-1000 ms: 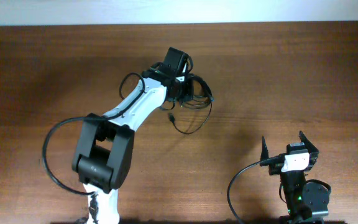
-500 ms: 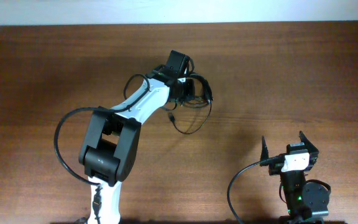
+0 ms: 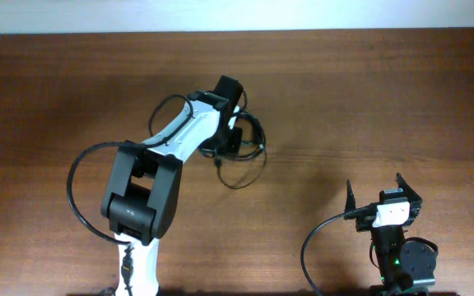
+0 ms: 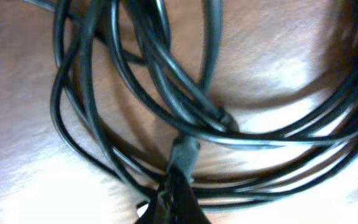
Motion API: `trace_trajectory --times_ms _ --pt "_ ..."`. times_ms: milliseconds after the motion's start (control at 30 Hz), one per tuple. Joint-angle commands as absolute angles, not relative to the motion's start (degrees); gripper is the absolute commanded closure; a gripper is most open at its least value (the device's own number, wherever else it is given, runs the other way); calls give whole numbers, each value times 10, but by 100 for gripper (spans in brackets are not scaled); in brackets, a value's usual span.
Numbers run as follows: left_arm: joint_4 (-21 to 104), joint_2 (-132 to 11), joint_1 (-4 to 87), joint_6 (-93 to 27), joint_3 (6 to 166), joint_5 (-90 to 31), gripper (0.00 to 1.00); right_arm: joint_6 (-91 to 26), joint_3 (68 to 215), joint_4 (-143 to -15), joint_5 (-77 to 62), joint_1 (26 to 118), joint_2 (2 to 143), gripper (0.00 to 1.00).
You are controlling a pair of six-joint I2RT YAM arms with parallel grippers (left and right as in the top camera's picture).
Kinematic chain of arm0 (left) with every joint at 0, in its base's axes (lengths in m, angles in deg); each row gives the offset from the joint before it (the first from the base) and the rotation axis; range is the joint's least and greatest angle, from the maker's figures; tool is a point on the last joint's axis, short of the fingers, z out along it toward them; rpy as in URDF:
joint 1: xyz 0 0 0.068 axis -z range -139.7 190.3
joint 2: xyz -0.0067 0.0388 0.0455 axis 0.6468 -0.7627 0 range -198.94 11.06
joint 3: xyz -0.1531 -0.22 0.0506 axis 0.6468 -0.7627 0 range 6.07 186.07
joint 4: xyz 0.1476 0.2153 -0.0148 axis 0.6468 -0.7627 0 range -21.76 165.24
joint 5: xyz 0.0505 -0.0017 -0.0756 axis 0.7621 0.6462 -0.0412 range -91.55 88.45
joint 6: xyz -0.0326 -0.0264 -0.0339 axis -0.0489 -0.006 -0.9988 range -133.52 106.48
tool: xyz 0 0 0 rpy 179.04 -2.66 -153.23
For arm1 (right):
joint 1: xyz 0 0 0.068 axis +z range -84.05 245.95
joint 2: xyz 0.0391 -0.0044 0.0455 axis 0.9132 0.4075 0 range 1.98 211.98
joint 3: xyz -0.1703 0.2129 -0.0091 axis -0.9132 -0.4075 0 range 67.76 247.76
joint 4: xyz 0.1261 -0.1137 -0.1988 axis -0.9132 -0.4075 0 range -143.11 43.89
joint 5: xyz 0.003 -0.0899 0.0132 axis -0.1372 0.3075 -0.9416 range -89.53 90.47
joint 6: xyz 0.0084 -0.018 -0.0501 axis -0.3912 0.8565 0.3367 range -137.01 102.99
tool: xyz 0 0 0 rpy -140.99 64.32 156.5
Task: Untangle cables
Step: 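Grasp a cable strand in the bundle with the left gripper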
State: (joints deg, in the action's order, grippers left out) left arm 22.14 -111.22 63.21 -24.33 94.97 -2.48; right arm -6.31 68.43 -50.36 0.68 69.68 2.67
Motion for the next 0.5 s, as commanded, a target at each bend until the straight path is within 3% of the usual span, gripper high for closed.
trace_trajectory --times_ms 0,133,233,267,300,333,467 --pt "156 -1120 623 -201 962 107 100 -64 681 -506 12 693 23 2" --pt "81 -1120 623 -203 1050 126 100 -64 681 -506 12 693 23 2" --pt "50 -1120 623 -203 1130 98 85 -64 681 -506 12 693 23 2" --pt "51 -1120 623 -210 1149 93 71 -64 681 -506 12 693 23 2" --pt "61 -1120 623 -218 1153 91 49 -64 681 -506 12 693 23 2" --pt "73 -1121 623 -218 1153 92 40 -64 681 -506 12 693 23 2" --pt "73 -1149 623 -218 1148 60 40 -64 681 -506 12 693 23 1"
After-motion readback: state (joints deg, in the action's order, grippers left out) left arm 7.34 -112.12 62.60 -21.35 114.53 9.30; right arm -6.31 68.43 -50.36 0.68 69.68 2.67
